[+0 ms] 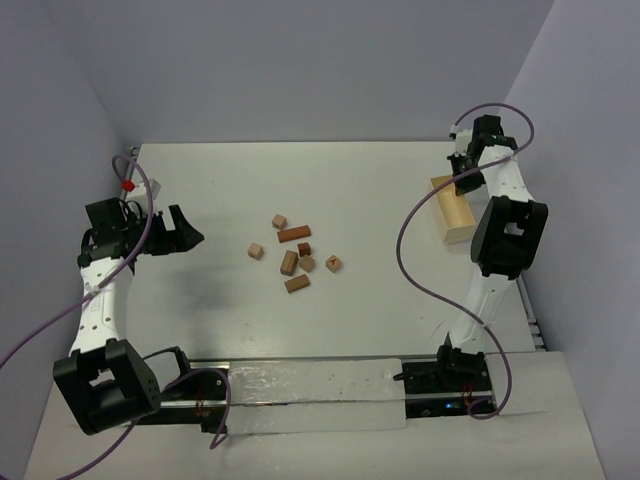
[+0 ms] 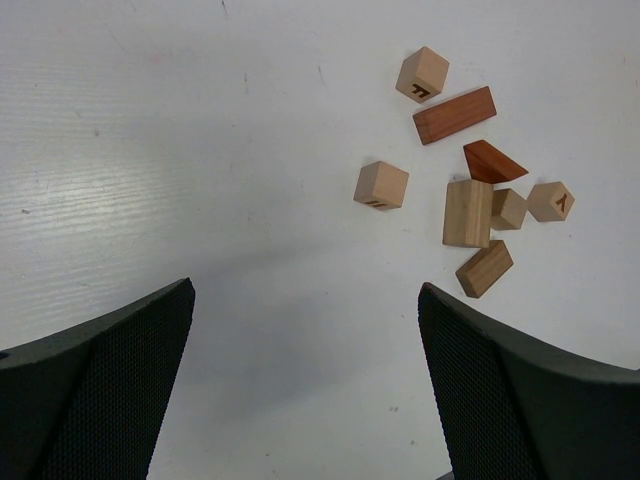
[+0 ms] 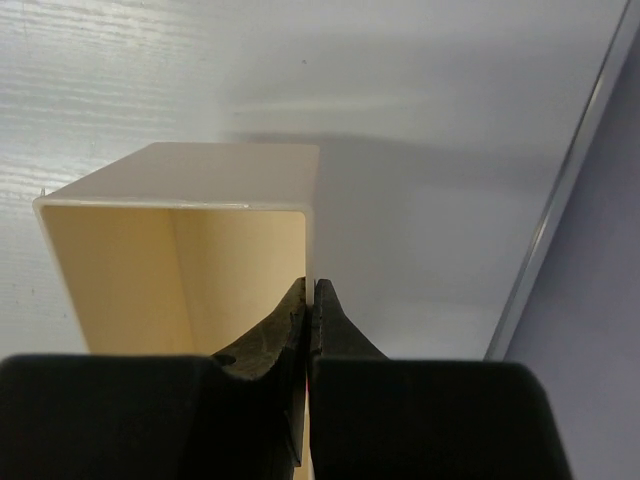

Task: Build the wood block tower

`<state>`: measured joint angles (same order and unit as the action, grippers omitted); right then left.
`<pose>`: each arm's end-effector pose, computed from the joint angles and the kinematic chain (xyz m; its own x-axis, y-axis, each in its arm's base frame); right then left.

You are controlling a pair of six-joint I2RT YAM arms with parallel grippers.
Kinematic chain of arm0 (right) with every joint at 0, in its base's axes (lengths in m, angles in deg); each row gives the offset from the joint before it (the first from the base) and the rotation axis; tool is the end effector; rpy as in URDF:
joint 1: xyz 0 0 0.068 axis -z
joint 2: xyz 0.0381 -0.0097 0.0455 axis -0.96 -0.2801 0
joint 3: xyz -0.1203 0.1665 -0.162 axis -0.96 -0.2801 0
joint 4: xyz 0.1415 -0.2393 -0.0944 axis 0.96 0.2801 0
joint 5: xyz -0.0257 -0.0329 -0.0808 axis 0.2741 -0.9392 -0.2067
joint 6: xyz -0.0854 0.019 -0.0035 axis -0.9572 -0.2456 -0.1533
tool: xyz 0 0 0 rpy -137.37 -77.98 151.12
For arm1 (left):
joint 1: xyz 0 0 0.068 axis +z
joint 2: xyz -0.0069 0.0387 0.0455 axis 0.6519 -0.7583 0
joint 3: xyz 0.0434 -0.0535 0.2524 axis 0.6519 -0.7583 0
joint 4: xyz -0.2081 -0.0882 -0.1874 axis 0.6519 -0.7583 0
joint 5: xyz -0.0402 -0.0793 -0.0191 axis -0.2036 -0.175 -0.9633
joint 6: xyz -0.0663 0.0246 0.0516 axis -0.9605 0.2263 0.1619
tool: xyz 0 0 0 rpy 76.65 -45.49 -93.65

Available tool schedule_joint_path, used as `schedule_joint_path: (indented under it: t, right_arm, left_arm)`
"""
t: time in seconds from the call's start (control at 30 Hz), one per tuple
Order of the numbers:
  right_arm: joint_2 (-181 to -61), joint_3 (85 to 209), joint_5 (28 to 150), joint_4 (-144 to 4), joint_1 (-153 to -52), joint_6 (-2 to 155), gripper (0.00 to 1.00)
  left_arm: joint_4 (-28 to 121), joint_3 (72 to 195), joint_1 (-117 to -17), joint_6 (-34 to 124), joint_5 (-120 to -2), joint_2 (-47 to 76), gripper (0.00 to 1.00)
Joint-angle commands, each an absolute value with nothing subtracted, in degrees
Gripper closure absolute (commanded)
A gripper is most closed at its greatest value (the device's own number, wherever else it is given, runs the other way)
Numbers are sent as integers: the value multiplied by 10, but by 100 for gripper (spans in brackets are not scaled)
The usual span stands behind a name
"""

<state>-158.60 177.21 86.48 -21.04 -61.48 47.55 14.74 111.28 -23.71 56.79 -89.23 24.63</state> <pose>0.4871 -0.0983 0.1975 -0.8645 -0.1967 -0.4626 -0.1712 0.9805 -0.0970 0.2953 0.0419 0.2305 -0.6738 -0.1979 -0.7119 0.1720 0.8950 -0.4117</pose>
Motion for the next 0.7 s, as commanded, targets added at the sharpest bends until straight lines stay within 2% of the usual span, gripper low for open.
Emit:
schedule_joint_path:
  t: [0.0,0.17,0.67]
  right_arm:
    - [-1620,1833,881,-220,-615,509,100]
    - [-1664,1868,877,-222,-613,542,100]
    - [-1685,1838,883,-255,-607,560,97]
  left_arm:
    - [170,1116,-238,576,-902,243,1]
    - [170,1113,-238,578,-897,246,1]
    - [171,1115,-238,575,-894,240,1]
